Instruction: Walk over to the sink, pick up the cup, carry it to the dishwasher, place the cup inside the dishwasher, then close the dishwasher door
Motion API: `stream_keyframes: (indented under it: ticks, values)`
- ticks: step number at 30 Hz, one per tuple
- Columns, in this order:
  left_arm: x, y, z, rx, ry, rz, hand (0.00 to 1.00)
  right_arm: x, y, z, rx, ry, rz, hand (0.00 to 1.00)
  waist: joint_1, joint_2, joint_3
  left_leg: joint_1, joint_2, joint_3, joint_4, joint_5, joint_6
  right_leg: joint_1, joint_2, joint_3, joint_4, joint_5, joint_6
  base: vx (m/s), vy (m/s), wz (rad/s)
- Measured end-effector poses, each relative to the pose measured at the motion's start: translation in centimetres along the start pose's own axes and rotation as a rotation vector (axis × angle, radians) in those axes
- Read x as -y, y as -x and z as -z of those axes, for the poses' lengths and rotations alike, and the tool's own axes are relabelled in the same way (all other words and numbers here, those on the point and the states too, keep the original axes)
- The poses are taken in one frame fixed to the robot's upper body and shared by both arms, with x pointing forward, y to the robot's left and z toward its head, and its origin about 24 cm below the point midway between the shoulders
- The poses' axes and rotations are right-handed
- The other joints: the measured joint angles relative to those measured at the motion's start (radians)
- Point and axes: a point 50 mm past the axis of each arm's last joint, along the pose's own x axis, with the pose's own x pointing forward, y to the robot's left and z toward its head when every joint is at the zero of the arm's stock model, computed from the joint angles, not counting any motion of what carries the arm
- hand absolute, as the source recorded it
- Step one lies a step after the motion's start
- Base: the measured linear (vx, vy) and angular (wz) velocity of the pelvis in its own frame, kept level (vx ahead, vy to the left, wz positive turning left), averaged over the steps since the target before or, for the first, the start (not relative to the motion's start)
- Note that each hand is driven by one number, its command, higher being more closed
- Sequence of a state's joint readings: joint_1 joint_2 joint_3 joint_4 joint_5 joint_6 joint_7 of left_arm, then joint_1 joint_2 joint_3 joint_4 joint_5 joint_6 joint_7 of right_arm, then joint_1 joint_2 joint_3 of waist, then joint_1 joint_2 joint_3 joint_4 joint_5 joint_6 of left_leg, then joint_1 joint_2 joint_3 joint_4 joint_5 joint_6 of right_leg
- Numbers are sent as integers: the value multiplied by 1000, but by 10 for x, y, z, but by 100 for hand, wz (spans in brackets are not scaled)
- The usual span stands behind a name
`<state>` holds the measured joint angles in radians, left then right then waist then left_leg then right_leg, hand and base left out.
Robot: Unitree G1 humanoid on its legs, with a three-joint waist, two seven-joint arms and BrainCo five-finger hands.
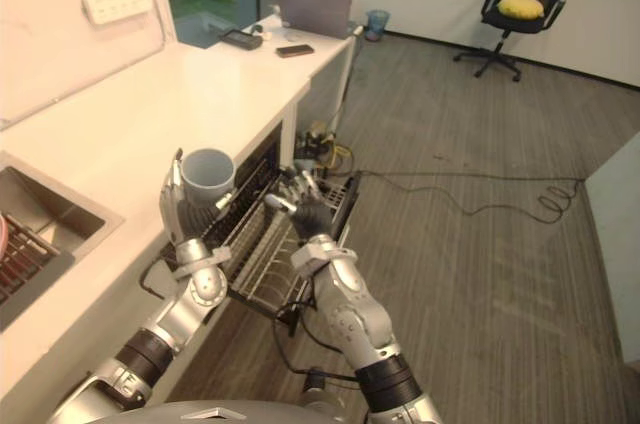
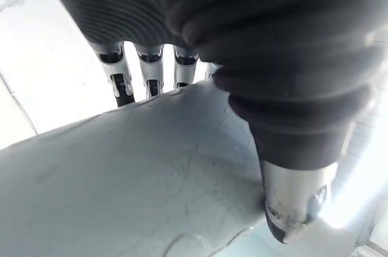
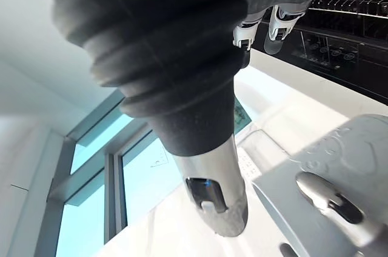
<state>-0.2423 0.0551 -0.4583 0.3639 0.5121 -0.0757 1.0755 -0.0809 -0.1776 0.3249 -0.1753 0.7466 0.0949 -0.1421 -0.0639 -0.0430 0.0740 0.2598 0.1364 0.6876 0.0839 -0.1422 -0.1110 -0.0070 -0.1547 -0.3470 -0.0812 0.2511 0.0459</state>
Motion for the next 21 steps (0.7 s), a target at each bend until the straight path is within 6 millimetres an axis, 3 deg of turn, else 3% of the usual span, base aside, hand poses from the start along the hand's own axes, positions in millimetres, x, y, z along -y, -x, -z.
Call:
stream_keyframes:
  ticks: [11,21]
  values:
    - [12,9,-10,2,18,77,100,5,-2,20,-93,51,39,0,5,7,-4,-6,0,-15,1,0,0,4,-4,-17,0,-1,1,-4,1,4]
    - [15,11,-17,16,38,105,100,-13,-10,27,-124,103,-29,0,10,12,-15,-14,0,-28,4,2,3,6,-7,-26,0,-1,1,-8,1,3]
